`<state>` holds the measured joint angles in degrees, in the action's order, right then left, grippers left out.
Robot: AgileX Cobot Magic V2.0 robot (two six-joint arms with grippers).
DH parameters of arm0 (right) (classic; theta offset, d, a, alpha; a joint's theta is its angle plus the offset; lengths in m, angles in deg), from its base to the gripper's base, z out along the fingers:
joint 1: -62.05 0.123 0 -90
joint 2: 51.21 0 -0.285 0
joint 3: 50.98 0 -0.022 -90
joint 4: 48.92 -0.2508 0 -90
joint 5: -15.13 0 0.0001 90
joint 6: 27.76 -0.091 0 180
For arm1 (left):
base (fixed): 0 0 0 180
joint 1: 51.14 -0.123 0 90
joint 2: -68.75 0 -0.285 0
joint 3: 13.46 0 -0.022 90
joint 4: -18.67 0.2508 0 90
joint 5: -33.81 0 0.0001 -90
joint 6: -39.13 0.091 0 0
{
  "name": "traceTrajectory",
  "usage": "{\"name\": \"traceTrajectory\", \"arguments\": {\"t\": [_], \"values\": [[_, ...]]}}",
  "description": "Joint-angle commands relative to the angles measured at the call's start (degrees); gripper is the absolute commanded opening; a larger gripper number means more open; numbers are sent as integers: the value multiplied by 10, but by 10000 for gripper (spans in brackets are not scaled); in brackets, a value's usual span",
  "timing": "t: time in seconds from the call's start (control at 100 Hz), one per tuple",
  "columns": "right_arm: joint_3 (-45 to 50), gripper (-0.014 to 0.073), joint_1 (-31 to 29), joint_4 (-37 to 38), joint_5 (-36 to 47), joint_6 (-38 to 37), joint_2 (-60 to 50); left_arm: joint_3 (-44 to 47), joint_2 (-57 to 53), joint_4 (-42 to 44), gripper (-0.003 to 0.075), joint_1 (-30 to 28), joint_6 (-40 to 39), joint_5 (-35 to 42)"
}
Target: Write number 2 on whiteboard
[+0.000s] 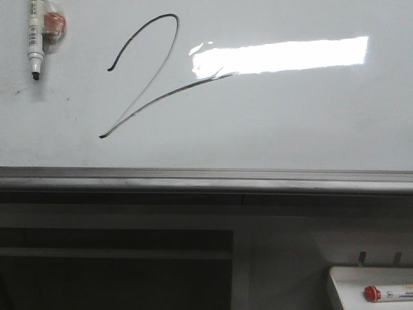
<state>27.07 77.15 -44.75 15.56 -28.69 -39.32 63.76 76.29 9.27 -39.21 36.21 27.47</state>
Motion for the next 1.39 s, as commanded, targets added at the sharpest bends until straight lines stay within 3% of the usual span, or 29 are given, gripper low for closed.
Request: {"name": "traceTrajectory", "arguments": {"t": [0.0, 0.25, 1.38], "values": [[14, -71, -16, 28, -46, -38, -22, 6, -13, 0, -20, -2, -6, 41], [14, -71, -19, 26, -185, -38, -58, 6, -13, 0, -20, -2, -6, 41], [14, -71, -19, 26, -177, -36, -58, 6, -13, 0, -20, -2, -6, 41]]}}
